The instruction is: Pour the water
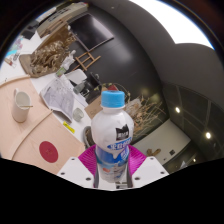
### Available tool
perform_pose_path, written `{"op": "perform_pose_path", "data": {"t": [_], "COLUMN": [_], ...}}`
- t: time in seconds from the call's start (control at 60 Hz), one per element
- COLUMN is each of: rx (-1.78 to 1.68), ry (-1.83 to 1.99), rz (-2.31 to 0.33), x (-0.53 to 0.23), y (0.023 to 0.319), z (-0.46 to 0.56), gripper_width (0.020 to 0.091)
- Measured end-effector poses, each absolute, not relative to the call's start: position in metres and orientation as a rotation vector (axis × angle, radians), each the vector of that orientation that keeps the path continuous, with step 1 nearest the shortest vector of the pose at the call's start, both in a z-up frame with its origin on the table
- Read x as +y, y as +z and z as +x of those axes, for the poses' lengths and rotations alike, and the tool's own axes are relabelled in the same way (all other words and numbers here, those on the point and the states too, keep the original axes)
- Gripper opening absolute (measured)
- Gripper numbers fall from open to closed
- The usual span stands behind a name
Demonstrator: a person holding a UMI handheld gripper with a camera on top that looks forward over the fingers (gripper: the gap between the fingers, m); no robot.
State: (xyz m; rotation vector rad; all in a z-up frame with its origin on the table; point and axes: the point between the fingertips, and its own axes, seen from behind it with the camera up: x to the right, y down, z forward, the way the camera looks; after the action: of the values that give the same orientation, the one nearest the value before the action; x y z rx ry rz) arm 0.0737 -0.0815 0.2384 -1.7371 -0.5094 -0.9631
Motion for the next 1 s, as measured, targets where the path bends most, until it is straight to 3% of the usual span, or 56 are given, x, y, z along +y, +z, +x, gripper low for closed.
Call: {"op": "perform_pose_path", "data": {"t": [0.25, 0.417, 0.567, 0.8, 1.0], "rx": [-1.045, -1.373, -1.514, -1.423, -0.893], "ry": [-1.39, -1.673, -1.721, -1.617, -1.093], "rz": [-1.473, -1.214, -1.147, -1.265, -1.686], "x": [-0.009, 0.02, 0.027, 0.024, 0.004], "y": [0.209, 0.185, 0.165, 0.17, 0.194], "z": [-0.046, -0.074, -0.083, -0.078, -0.062], "gripper_width": [0.037, 0.0374, 0.0372, 0.0372, 0.0374]}}
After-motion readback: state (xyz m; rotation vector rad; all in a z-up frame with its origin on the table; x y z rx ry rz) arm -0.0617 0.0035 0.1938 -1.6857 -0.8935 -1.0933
